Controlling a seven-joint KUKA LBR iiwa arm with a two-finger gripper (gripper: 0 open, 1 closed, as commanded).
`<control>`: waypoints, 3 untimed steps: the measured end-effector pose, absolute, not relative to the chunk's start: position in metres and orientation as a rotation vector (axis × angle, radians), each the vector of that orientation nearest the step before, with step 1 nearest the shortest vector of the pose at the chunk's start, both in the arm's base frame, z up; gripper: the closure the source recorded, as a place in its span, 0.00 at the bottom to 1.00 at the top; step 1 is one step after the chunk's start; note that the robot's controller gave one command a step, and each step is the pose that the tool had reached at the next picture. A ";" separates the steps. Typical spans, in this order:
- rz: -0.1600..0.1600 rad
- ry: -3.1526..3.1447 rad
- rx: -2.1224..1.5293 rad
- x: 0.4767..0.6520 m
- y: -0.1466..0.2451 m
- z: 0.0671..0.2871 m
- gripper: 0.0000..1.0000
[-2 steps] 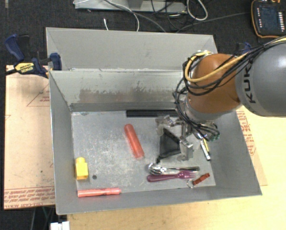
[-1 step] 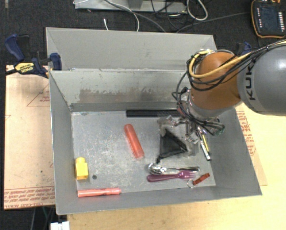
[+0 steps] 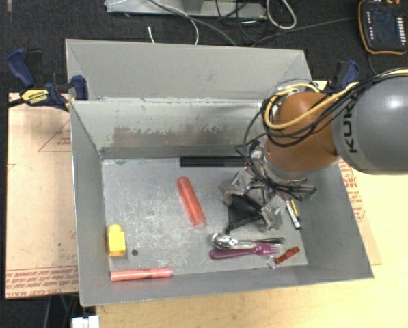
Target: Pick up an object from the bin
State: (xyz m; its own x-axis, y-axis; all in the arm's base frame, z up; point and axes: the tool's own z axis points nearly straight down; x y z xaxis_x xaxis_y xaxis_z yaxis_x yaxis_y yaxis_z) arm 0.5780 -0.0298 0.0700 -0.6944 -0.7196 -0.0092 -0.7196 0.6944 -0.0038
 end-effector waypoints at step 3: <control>0.011 2.845 -1.329 0.604 -0.034 0.083 1.00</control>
Offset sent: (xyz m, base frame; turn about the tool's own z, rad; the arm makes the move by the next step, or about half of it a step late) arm 0.0000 0.0000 0.0000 0.0000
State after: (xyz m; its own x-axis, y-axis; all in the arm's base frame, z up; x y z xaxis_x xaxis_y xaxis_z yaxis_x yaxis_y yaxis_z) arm 0.6040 -0.0338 0.0829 -0.6417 -0.7670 -0.0042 -0.7670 0.6416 0.0055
